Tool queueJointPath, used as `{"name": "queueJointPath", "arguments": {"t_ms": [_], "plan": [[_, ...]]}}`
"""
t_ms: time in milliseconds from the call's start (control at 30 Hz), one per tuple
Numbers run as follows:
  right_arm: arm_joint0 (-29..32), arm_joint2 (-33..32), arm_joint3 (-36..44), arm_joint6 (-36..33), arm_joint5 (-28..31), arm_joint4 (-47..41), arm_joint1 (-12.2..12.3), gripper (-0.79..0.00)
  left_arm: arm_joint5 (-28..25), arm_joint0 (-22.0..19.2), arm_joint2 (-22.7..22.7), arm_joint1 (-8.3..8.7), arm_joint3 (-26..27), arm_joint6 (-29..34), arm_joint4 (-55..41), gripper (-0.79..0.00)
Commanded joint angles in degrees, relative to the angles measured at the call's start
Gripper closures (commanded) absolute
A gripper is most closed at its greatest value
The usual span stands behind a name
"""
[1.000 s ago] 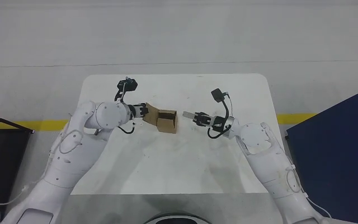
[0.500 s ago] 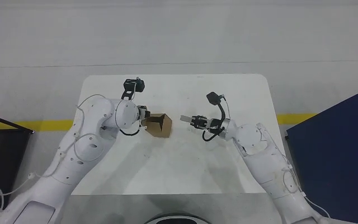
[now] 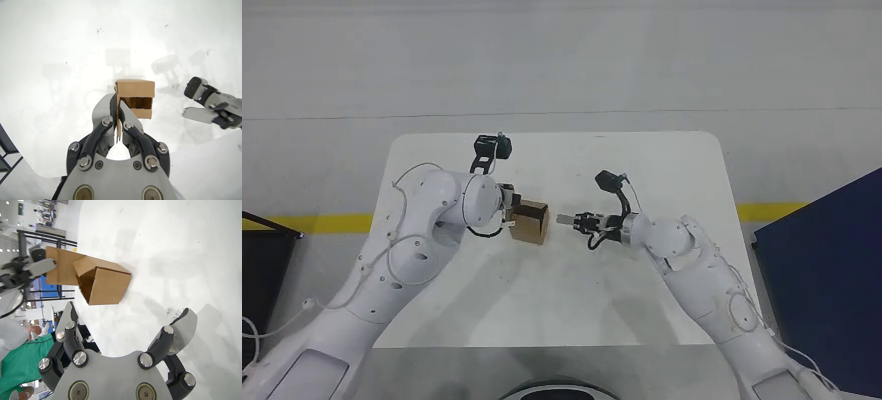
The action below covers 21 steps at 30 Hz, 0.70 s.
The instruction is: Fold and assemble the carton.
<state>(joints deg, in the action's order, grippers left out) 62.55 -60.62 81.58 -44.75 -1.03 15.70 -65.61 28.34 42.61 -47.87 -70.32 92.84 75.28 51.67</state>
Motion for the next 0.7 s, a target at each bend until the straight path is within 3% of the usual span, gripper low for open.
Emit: {"name": "queueJointPath", "arguments": {"t_ms": [0, 200, 233, 267, 367, 467, 667], "plan": [[-1.41, 2.48, -1.20, 0.98, -1.38, 1.96, -0.56, -0.785, -0.06, -0.28, 0.43, -0.22, -0.04, 0.30, 0.18, 0.000], [-3.64, 5.39, -3.40, 2.62, -3.30, 3.30, -1.62, -0.785, 0.83, -0.26, 0.81, -0.85, -0.77, -0.33, -0.16, 0.000], [-3.85, 5.67, -3.62, 2.70, -3.33, 3.24, -1.75, -0.785, 1.32, -0.08, 0.65, -0.94, -0.82, -0.92, -0.37, -0.274], [-4.06, 5.96, -3.86, 2.74, -3.30, 3.24, -1.87, -0.785, 1.79, 0.14, 0.47, -1.00, -0.86, -1.28, -0.48, -0.785], [-4.72, 6.73, -4.57, 2.90, -3.67, 3.55, -2.21, -0.785, 2.77, 1.79, -1.30, -0.88, 0.98, -3.53, -1.19, -0.785], [-5.25, 7.06, -5.12, 3.22, -3.92, 3.82, -2.45, -0.785, 3.52, 6.45, -6.57, -0.04, 5.60, -7.65, -3.75, -0.785], [-5.79, 7.17, -5.16, 3.56, -4.67, 4.13, -2.76, -0.785, 3.51, 25.01, -23.66, 3.07, 17.93, -14.79, -5.74, -0.785]]}}
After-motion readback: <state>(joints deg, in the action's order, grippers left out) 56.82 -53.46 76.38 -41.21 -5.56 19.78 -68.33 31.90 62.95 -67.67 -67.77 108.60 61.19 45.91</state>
